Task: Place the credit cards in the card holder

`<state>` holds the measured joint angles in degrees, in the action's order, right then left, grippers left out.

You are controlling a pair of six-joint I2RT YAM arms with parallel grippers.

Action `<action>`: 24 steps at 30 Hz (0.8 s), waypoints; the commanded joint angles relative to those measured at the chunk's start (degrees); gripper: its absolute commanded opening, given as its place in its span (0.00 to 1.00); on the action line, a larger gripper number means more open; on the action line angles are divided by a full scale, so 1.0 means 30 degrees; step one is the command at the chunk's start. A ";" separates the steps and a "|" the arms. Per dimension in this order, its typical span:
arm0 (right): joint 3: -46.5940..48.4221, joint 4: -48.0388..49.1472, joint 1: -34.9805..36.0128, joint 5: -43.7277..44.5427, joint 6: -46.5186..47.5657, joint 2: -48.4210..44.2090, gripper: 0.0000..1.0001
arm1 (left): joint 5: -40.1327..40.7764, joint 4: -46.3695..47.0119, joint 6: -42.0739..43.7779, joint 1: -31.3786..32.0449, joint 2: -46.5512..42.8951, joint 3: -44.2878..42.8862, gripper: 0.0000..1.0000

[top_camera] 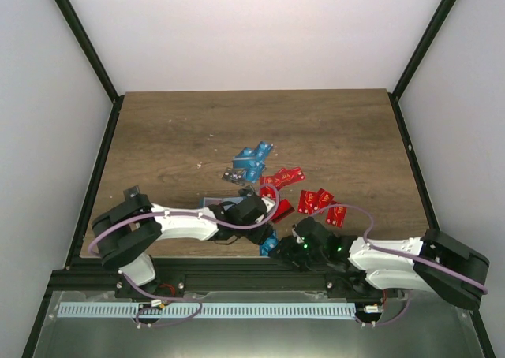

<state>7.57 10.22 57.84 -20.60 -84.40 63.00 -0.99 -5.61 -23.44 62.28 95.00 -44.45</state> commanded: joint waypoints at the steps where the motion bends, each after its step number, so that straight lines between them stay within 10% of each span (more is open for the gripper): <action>1: -0.0370 0.0607 -0.0021 0.1464 0.0211 0.0266 0.49 | -0.2529 0.0690 -0.0037 0.0155 -0.0250 0.1879 0.59; 16: -0.0298 0.2250 -0.0024 0.1438 0.0507 0.1658 0.45 | -0.4179 0.1877 0.0042 0.1144 -0.0214 0.2352 0.56; 24: -0.0117 0.1308 -0.0034 0.1809 0.0474 0.0549 0.06 | -0.4121 0.1827 -0.0240 0.1176 -0.0389 0.2321 0.55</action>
<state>6.74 15.09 58.15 -21.69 -83.53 66.37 -8.88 2.96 -23.38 64.42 92.82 -38.76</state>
